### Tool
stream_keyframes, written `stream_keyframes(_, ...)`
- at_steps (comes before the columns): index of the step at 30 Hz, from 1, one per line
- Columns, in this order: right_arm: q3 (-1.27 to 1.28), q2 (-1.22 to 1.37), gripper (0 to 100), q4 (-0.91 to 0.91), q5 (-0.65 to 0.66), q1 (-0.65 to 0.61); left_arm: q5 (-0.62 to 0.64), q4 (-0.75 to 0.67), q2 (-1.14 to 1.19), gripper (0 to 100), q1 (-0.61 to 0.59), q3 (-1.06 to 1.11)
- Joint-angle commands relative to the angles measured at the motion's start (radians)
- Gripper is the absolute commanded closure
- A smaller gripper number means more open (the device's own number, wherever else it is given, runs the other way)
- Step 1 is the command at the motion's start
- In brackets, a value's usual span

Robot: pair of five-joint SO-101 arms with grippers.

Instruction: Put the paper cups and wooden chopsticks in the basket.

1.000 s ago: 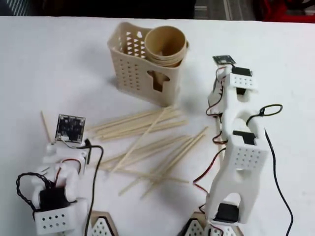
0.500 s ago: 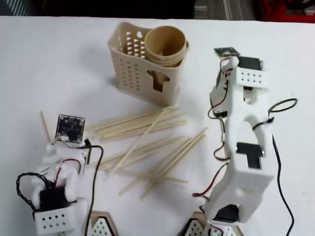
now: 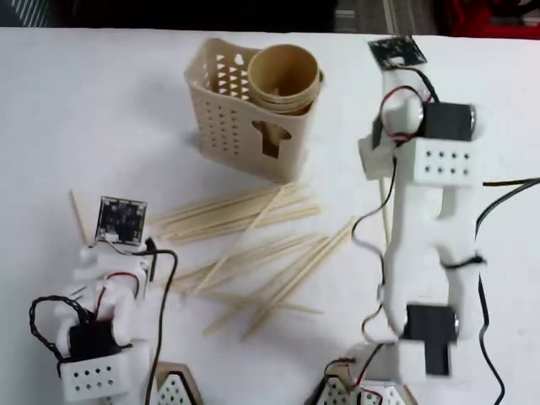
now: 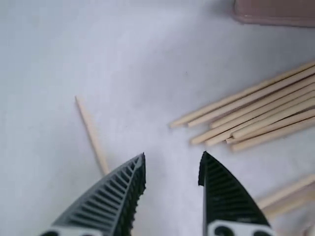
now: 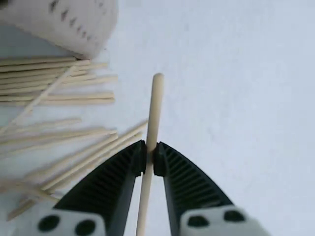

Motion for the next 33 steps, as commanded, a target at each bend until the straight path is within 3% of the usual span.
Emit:
stream_keyframes(1, -0.038, -0.156, 98.1, -0.027, -0.066, -0.119, -0.005, -0.041, -0.01, 81, -0.005, -0.003)
stream_keyframes(6, -0.103, -0.252, 98.1, -0.14, -0.114, -0.3, -0.005, -0.04, -0.01, 81, -0.007, -0.003)
stream_keyframes(12, -0.147, -0.257, 98.1, -0.395, -0.213, -0.412, -0.005, -0.04, -0.01, 81, -0.007, -0.003)
stream_keyframes(25, -0.106, -0.142, 98.1, -1.047, -0.301, -0.426, -0.005, -0.038, -0.01, 81, -0.007, -0.003)
stream_keyframes(33, -0.092, 0.031, 98.1, -1.267, -0.293, -0.426, -0.005, -0.038, -0.01, 81, -0.007, -0.003)
